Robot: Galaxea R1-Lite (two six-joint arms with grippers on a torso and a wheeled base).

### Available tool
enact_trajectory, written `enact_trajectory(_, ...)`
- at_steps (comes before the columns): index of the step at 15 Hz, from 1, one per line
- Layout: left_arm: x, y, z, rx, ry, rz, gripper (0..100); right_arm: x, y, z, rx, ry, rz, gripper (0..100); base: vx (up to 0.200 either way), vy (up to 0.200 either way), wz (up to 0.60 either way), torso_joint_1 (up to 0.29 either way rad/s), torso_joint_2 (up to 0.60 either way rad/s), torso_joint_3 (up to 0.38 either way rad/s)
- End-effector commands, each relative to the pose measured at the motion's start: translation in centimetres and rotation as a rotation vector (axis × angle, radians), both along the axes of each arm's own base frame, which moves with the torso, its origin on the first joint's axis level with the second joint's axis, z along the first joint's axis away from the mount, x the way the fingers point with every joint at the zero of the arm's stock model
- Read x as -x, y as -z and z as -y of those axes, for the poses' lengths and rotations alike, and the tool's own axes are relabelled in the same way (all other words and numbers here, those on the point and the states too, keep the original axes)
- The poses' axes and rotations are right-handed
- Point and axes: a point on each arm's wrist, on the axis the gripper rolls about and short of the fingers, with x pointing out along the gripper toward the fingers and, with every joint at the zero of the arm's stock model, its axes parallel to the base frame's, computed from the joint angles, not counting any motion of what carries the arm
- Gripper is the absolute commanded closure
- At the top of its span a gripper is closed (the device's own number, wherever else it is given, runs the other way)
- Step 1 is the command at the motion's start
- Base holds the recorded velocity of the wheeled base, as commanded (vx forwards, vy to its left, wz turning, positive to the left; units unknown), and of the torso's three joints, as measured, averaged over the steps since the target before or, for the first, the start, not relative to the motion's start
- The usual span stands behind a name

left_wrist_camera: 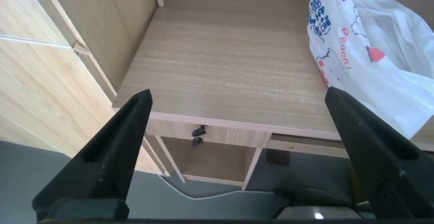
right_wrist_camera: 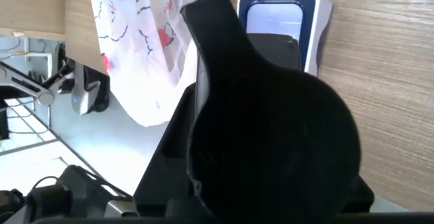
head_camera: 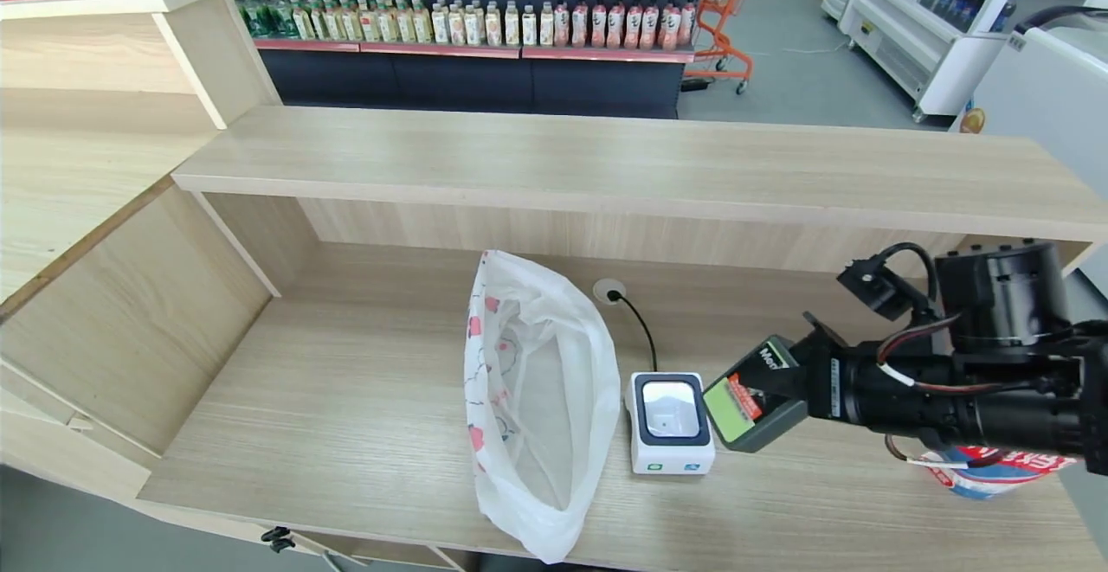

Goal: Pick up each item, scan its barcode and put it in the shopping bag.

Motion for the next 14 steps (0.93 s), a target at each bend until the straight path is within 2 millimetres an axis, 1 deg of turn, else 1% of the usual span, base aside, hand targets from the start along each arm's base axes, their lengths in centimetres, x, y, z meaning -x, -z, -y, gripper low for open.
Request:
enact_trajectory(1, 0.0, 0.0, 0.0, 0.0, -0.001, 0.0, 0, -2.3, 2.1, -1.3, 0.029, -0.019, -0.042, 100, 0.0, 0.0, 0.0, 0.0, 0.0, 0.0)
enact_trajectory(2, 0.0, 0.0, 0.0, 0.0, -0.001, 0.0, 0, -2.9, 2.6, -1.6, 0.038, -0.027, -0.029, 100, 0.0, 0.0, 0.0, 0.0, 0.0, 0.0)
enact_trajectory(3, 0.0, 0.0, 0.0, 0.0, -0.001, 0.0, 0, -3.8, 3.9, -1.9, 0.075, -0.053, -0.013, 100, 0.0, 0.0, 0.0, 0.0, 0.0, 0.0)
enact_trajectory(5, 0.0, 0.0, 0.0, 0.0, -0.001, 0.0, 0, -4.6, 5.2, -2.3, 0.11, -0.078, -0.002, 100, 0.0, 0.0, 0.0, 0.0, 0.0, 0.0)
enact_trajectory(8, 0.0, 0.0, 0.0, 0.0, -0.001, 0.0, 0, -5.3, 6.2, -2.6, 0.135, -0.098, 0.006, 100, 0.0, 0.0, 0.0, 0.0, 0.0, 0.0)
enact_trajectory(10, 0.0, 0.0, 0.0, 0.0, -0.001, 0.0, 0, -5.8, 6.1, -2.8, 0.134, -0.105, 0.018, 100, 0.0, 0.0, 0.0, 0.0, 0.0, 0.0)
enact_trajectory(14, 0.0, 0.0, 0.0, 0.0, -0.001, 0.0, 0, -7.1, 6.1, -4.3, 0.124, -0.129, 0.039, 100, 0.0, 0.0, 0.0, 0.0, 0.0, 0.0)
